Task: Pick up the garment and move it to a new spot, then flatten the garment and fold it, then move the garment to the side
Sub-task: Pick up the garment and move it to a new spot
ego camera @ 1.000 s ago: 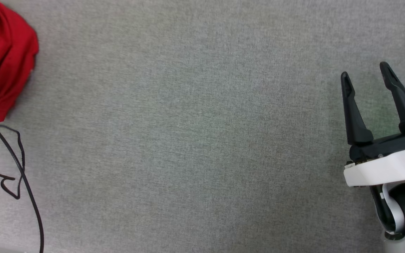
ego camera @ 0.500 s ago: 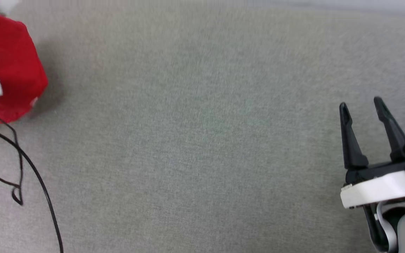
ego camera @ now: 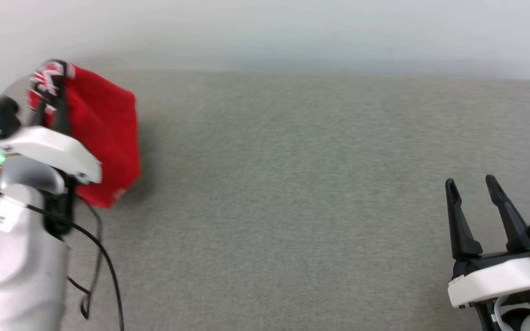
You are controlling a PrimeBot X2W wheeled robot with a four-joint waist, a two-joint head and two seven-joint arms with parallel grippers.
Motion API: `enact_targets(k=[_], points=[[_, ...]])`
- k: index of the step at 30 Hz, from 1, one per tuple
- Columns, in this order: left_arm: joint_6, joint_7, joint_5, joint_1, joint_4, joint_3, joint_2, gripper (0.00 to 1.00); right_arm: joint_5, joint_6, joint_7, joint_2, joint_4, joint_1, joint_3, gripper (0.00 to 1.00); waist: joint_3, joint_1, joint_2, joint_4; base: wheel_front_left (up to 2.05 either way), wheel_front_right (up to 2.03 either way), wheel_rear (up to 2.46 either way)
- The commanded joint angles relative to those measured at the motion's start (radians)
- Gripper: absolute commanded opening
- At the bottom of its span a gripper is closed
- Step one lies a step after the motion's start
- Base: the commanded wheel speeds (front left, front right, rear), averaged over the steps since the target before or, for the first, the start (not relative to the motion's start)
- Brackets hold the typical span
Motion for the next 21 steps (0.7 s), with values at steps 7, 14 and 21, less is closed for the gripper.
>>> enact_targets(k=[7,14,21], points=[[-0.03,0.121,-0.021,0.141,-0.212,-0.101,-0.072,0.0,0.026,-0.001,-0.001,0.003,-0.005,0.037,0.002,1.0,-0.059,0.0002,0.0,-0.135,0.0,0.0,0.0],[-0.064,0.206,-0.007,0.225,-0.352,-0.249,-0.116,0.0,0.038,-0.001,-0.009,0.003,-0.002,0.024,0.008,1.0,-0.029,0.0002,0.0,-0.229,0.0,0.0,0.0],[-0.089,0.26,-0.01,0.254,-0.373,-0.451,-0.171,0.0,0.044,-0.001,-0.019,0.003,-0.009,0.01,0.005,1.0,0.021,0.0002,0.0,-0.261,0.0,0.0,0.0]])
